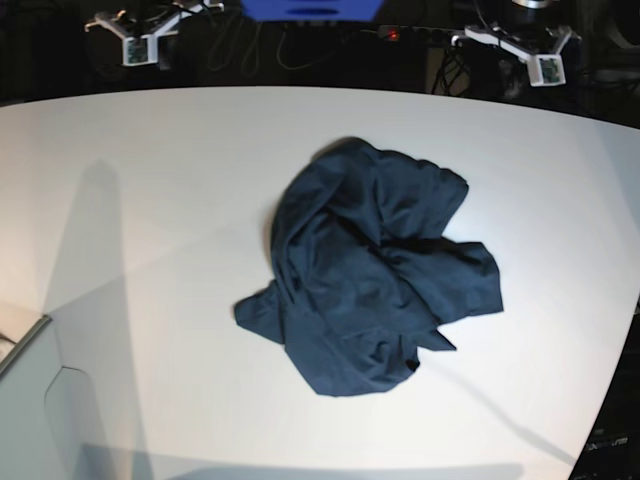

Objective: Layout the t-shirt on the table in an organized manner, then fold the t-shirt properly
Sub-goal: 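Move the left gripper to the crumpled navy t-shirt and grasp its edge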

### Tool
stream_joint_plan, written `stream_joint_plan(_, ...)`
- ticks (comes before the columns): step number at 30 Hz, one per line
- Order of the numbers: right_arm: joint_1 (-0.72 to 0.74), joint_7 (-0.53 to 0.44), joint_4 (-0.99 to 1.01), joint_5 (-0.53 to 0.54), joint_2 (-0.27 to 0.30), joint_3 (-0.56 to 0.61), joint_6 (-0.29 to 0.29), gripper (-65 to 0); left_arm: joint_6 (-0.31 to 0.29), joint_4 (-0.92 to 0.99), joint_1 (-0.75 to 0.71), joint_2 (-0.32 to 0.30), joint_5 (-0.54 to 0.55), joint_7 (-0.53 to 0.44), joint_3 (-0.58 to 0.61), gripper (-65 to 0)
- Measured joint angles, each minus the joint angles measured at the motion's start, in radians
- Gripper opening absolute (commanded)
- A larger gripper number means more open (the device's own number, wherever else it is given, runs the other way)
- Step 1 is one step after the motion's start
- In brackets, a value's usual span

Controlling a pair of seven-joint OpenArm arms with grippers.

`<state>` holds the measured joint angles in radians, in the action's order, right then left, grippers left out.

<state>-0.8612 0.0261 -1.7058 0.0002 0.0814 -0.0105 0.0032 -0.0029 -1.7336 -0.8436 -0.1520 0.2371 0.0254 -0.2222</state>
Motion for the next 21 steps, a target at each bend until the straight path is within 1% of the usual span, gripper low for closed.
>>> stream_joint_plan(2, -0.005, 0.003, -0.016, 0.000, -0.002, 0.002, 0.000, -65.0, 0.000, -0.041, 0.008, 0.004, 0.002, 0.002, 0.000, -59.5)
stream_joint_plan(3, -0.012, 0.004, -0.023, 0.000, -0.005, 0.003, 0.000, -65.0, 0.000, -0.057, 0.019, 0.005, 0.002, 0.005, 0.000, -54.8)
stream_joint_plan(8, -0.021, 0.004, -0.041, 0.000, -0.007, 0.002, 0.000, -65.0, -0.002, -0.078, 0.132, 0.009, 0.003, 0.000, 0.003, -25.6)
stream_joint_plan(9, -0.020, 0.004, -0.042, 0.000, -0.007, 0.002, 0.000, -65.0, -0.007, -0.065, 0.158, 0.010, 0.001, 0.001, 0.006, -21.7)
stream_joint_plan(10, -0.019, 0.004, -0.043, 0.000, -0.007, 0.002, 0.000, -65.0, -0.002, -0.043, 0.185, 0.010, 0.003, 0.018, 0.007, -19.5)
stream_joint_plan(12, -0.022, 0.005, -0.043, 0.000, -0.009, 0.002, 0.000, -65.0, -0.009, 0.010, 0.254, 0.013, 0.002, 0.107, 0.009, -18.5)
stream_joint_plan(13, -0.022, 0.005, -0.043, 0.000, -0.009, 0.002, 0.000, -65.0, -0.003, 0.030, 0.285, 0.014, 0.003, 0.130, 0.009, -18.5)
stream_joint_plan(15, -0.021, 0.006, -0.043, 0.000, -0.010, 0.002, 0.000, -65.0, -0.010, 0.076, 0.360, 0.014, 0.004, 0.163, 0.008, -18.5)
stream_joint_plan(18, -0.021, 0.007, -0.043, 0.000, -0.011, 0.002, 0.000, -65.0, -0.006, 0.155, 0.452, 0.018, 0.005, 0.212, 0.008, -18.5)
stream_joint_plan(21, -0.015, 0.005, -0.043, 0.000, -0.013, 0.002, 0.000, -65.0, -0.001, 0.210, 0.506, 0.039, 0.002, 0.248, 0.009, -18.5)
